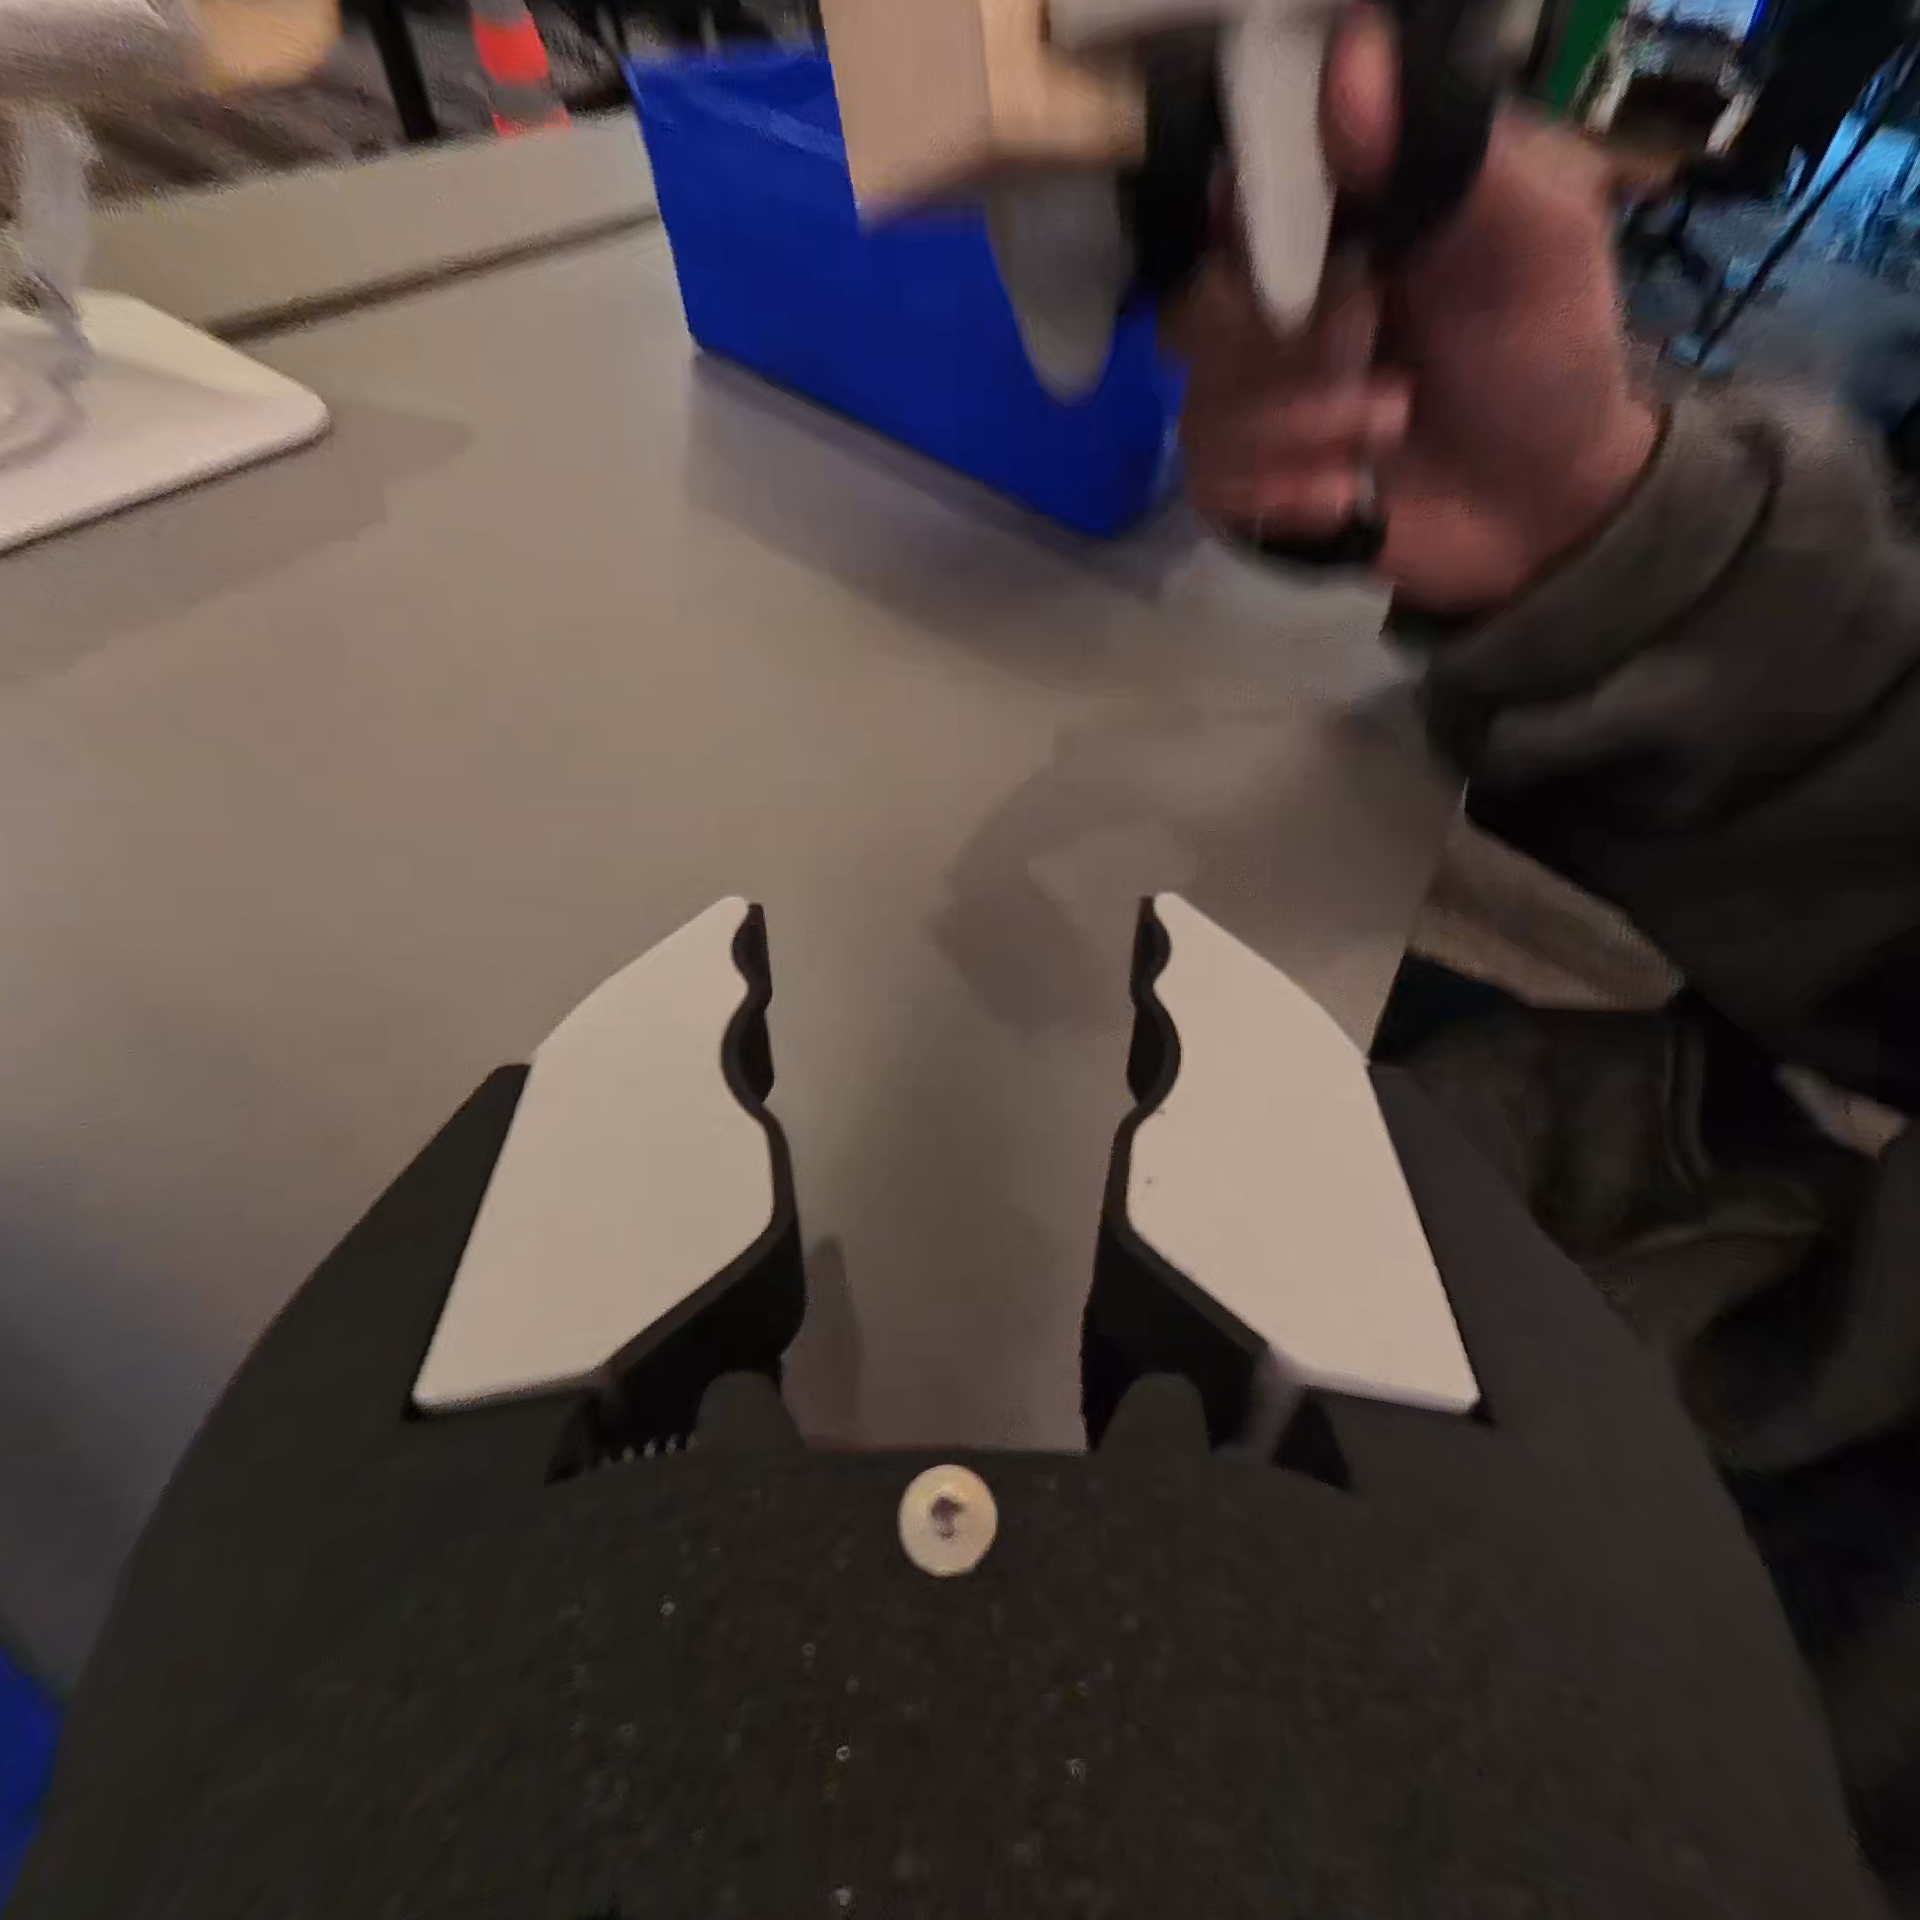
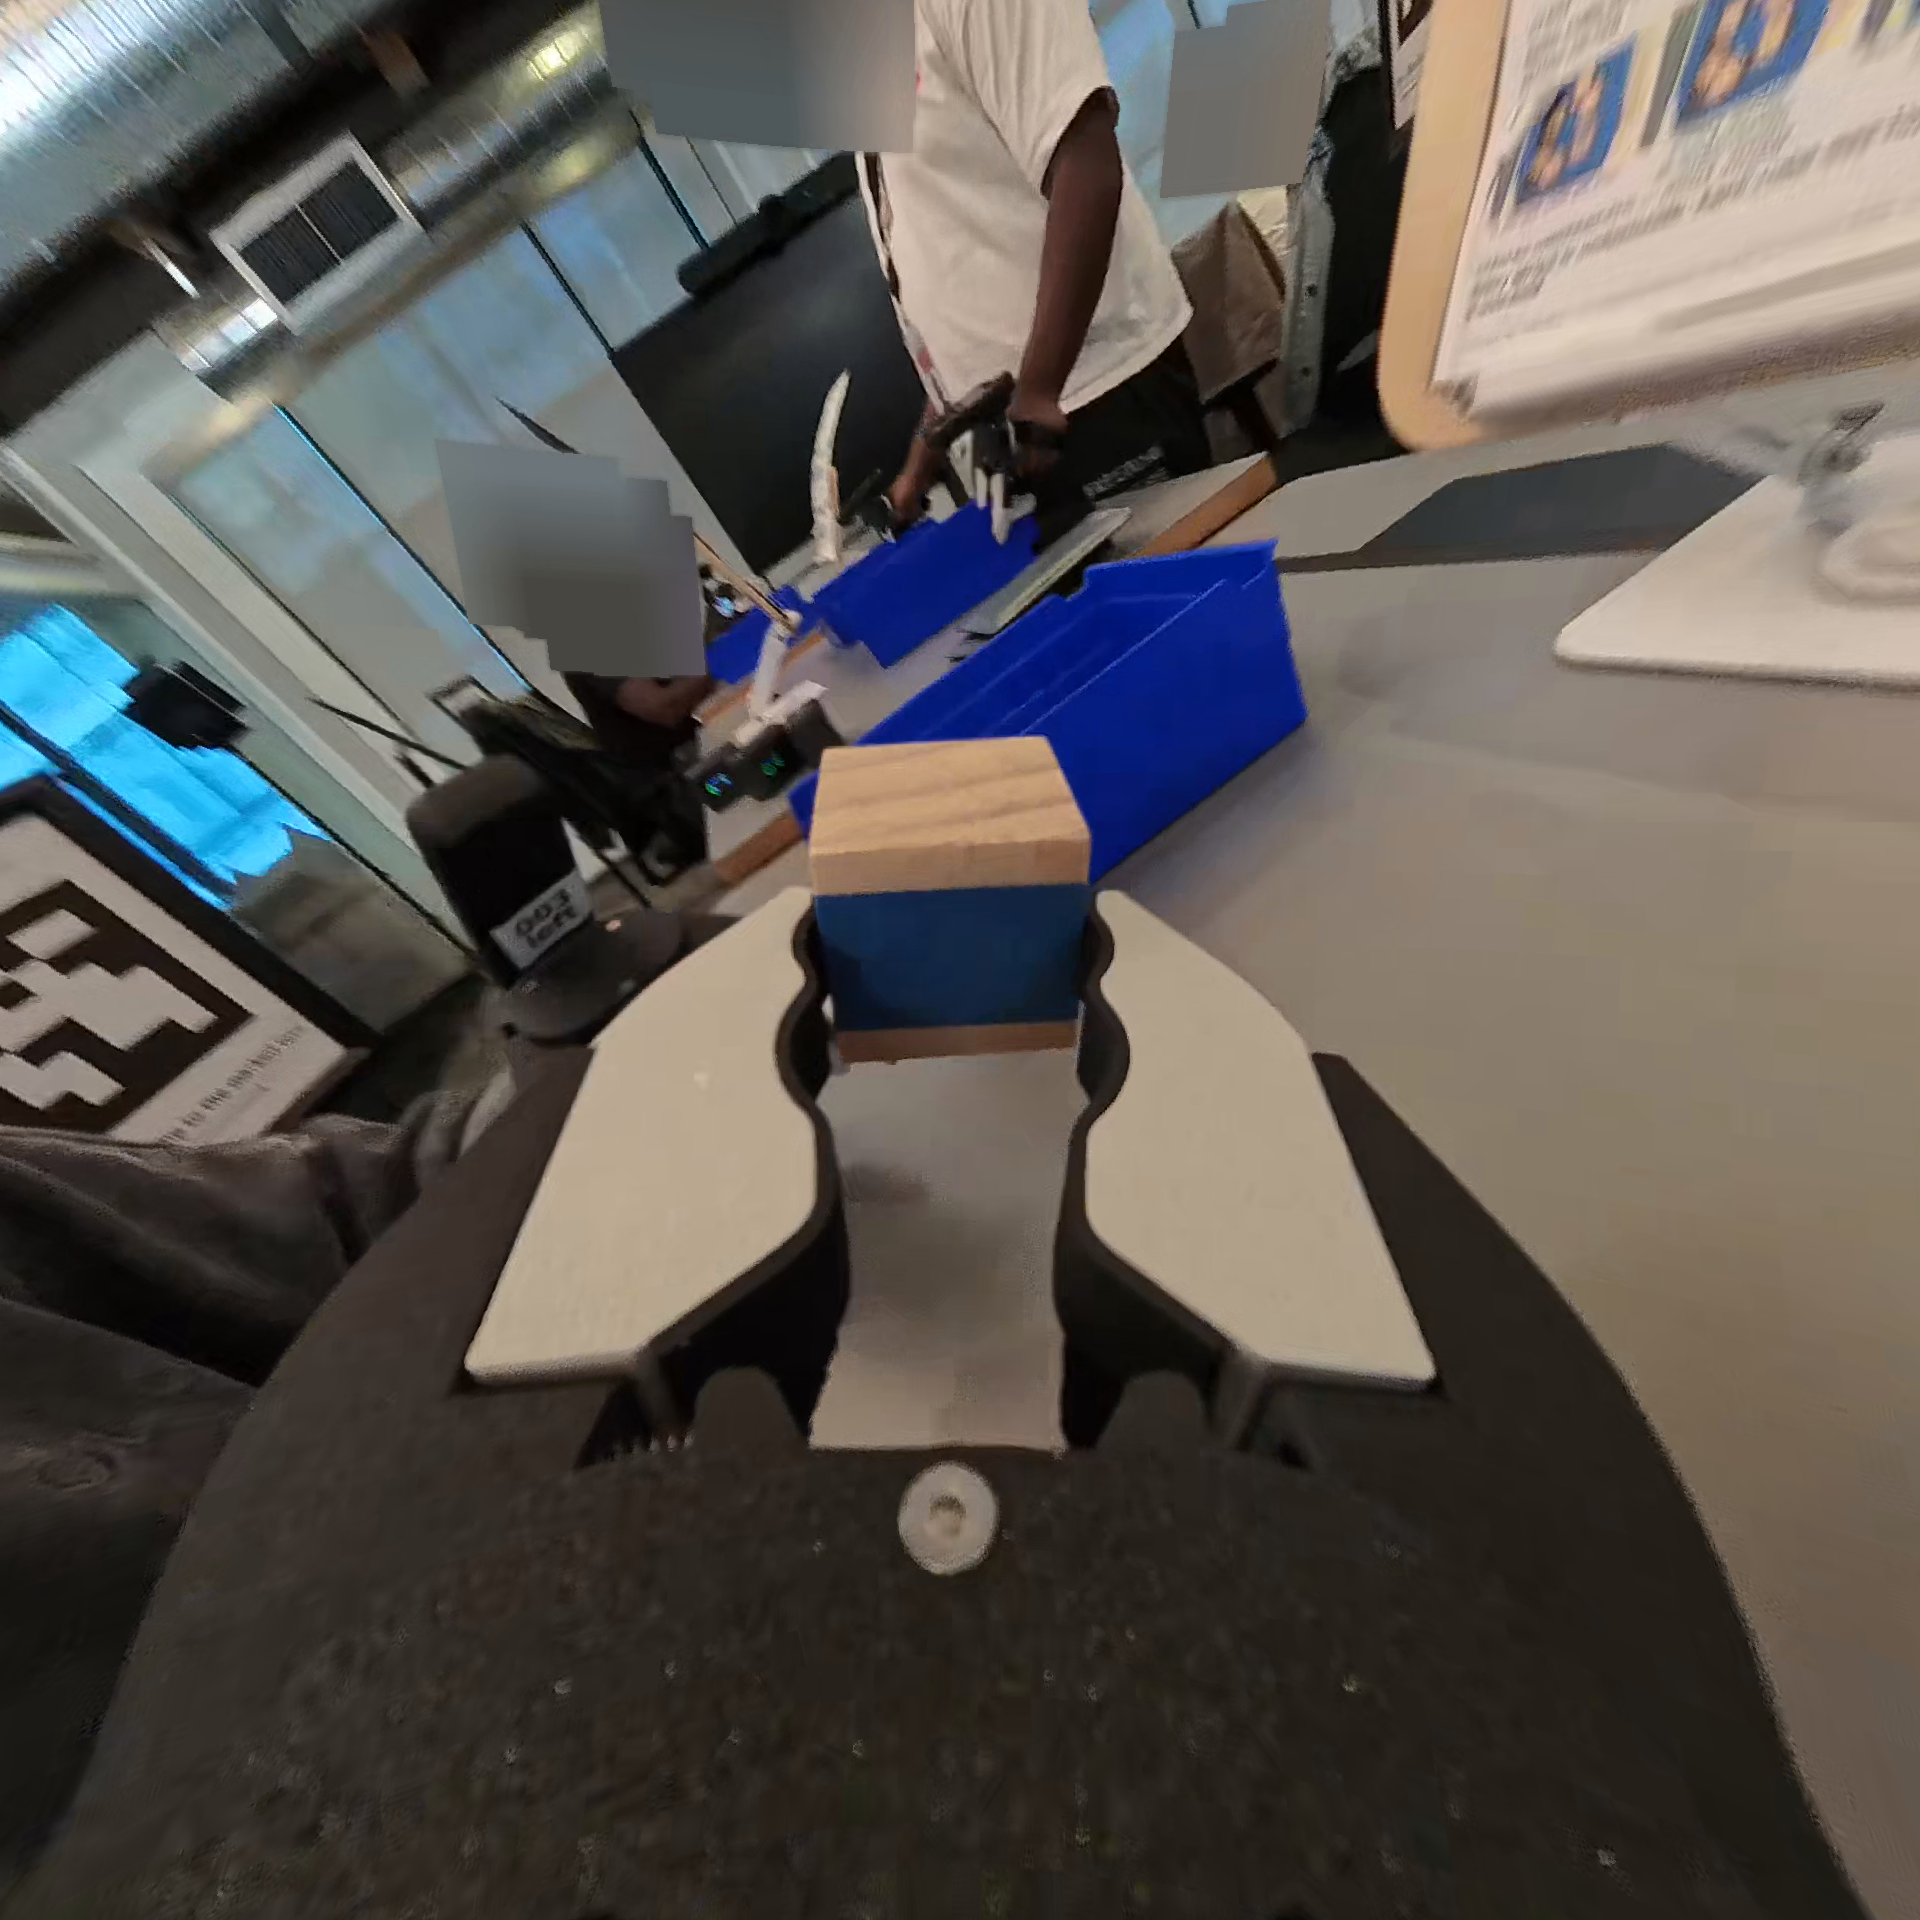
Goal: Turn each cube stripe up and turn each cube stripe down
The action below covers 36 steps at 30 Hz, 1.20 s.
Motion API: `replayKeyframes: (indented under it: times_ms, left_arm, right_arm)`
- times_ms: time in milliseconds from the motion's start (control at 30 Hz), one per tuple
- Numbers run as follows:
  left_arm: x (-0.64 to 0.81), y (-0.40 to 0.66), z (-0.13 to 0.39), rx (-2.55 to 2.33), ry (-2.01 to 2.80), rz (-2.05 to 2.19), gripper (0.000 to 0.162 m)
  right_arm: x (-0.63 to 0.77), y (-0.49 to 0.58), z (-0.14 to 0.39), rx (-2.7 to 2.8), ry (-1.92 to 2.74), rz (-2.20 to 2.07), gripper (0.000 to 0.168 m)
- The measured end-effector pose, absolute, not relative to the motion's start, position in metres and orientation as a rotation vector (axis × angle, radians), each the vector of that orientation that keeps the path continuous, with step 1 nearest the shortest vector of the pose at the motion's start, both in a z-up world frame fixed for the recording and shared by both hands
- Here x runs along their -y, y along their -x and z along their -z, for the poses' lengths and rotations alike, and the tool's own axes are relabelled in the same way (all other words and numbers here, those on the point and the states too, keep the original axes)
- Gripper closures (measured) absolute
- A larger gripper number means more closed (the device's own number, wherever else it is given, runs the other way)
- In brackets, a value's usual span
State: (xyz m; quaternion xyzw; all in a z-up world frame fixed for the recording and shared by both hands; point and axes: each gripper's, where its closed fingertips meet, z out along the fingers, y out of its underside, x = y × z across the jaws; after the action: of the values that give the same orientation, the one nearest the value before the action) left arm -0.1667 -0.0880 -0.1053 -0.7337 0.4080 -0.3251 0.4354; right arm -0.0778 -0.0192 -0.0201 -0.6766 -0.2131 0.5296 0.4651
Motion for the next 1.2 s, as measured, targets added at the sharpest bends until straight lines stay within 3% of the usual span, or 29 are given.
replayKeyframes:
  times_ms: [133, 300, 533, 900, 1033, 1200]
  left_arm:
    - [0.101, 0.156, 0.119, -1.122, 1.835, 0.795, 0.094]
    - [0.105, 0.154, 0.127, -1.177, 1.845, 0.769, 0.095]
    - [0.103, 0.159, 0.124, -1.195, 1.813, 0.690, 0.095]
    - [0.105, 0.156, 0.141, -1.286, 1.837, 0.625, 0.094]
    - [0.107, 0.155, 0.145, -1.295, 1.852, 0.638, 0.093]
    - [0.106, 0.157, 0.136, -1.262, 1.848, 0.662, 0.093]
  right_arm:
    - [-0.015, -0.002, -0.016, 0.529, 1.838, -0.721, 0.123]
    - [-0.062, -0.165, 0.026, 0.221, 2.384, -0.095, 0.123]
    - [-0.080, -0.230, 0.139, -0.048, 2.820, -0.050, 0.123]
    - [-0.092, -0.220, 0.179, 0.184, 2.992, 0.130, 0.122]
    - [-0.091, -0.223, 0.131, 0.212, 2.836, 0.223, 0.102]
    - [-0.071, -0.148, -0.050, 0.335, 2.043, -0.049, 0.110]
